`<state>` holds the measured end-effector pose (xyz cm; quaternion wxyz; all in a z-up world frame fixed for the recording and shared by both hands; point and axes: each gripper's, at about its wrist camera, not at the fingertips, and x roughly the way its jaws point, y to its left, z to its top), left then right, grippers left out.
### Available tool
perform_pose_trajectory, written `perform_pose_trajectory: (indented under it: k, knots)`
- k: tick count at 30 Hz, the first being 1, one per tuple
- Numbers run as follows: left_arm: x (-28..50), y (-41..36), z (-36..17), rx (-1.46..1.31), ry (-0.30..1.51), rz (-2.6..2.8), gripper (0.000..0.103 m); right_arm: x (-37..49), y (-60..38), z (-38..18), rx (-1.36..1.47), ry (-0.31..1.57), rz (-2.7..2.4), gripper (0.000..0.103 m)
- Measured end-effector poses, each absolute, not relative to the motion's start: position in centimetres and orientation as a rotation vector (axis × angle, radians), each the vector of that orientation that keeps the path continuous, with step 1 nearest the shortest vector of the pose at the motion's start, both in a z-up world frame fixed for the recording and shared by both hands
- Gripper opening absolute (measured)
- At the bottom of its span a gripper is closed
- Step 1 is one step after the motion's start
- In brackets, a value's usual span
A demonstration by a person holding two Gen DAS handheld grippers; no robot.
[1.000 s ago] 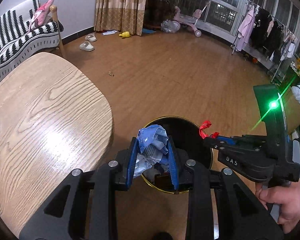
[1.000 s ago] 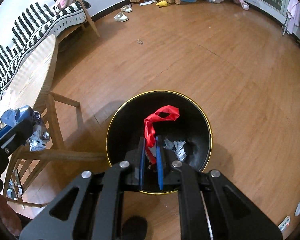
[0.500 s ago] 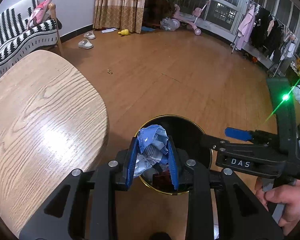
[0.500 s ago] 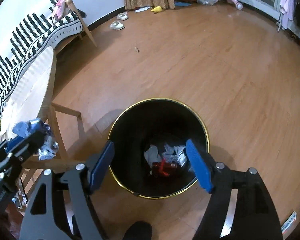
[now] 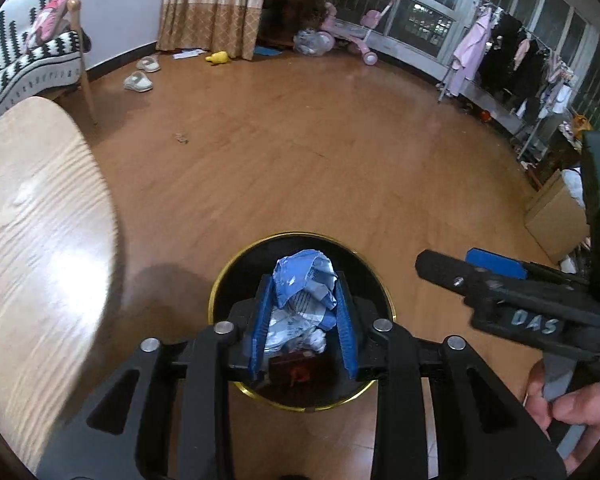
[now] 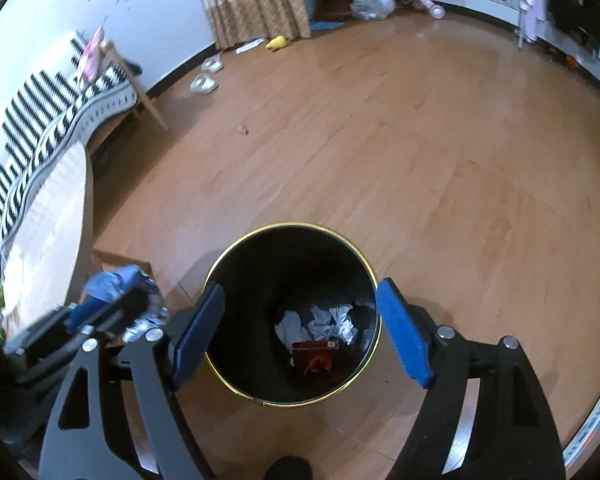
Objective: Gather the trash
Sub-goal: 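Open both grippers over the bin, dropping the blue wrapper and red ribbon, then move both tools back toward the clear plastic bag on the table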
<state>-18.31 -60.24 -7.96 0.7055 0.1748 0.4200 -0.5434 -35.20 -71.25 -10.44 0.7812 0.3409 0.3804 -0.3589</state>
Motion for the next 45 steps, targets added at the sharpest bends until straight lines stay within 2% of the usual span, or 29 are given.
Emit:
perform_pose_trajectory:
  k: [1, 3, 6, 10, 14, 20, 26, 32, 45]
  knots:
    - [-18.5, -60.6, -8.1, 0.387, 0.931, -1.215, 0.037, -35.5, -71.4, -10.3, 0.742, 0.812, -0.785, 0.077]
    - [-18.7, -60.9, -8.2, 0.381, 0.924, -1.221, 0.064, -36.3, -71.6, -10.0, 0.750, 0.796, -0.802, 0.078]
    - [-19.0, -61.2, -8.3, 0.380, 0.919, -1.211, 0.071, -36.7, -71.4, -9.9, 0.745, 0.799, -0.810, 0.079]
    - [-19.1, -61.1, -8.3, 0.389, 0.920, -1.209, 0.072, -36.7, -71.3, -9.7, 0.736, 0.806, -0.812, 0.079]
    - [-18.6, -59.9, -7.0, 0.383, 0.895, -1.195, 0.077, -36.2, -70.8, -9.1, 0.732, 0.795, -0.796, 0.080]
    - [-16.4, -55.4, -4.0, 0.367, 0.834, -1.155, 0.092, -33.3, -68.7, -7.5, 0.678, 0.791, -0.740, 0.081]
    - [-10.8, -47.5, -0.4, 0.314, 0.786, -1.013, 0.092, -27.1, -64.4, -5.5, 0.597, 0.799, -0.626, 0.081]
    - [-4.7, -36.5, 2.1, 0.282, 0.757, -0.801, 0.092, -18.1, -57.1, -3.1, 0.486, 0.816, -0.452, 0.081]
    - [4.5, -13.5, 1.1, 0.276, 0.757, -0.440, 0.092, -2.3, -39.5, -1.7, 0.277, 0.889, -0.158, 0.083]
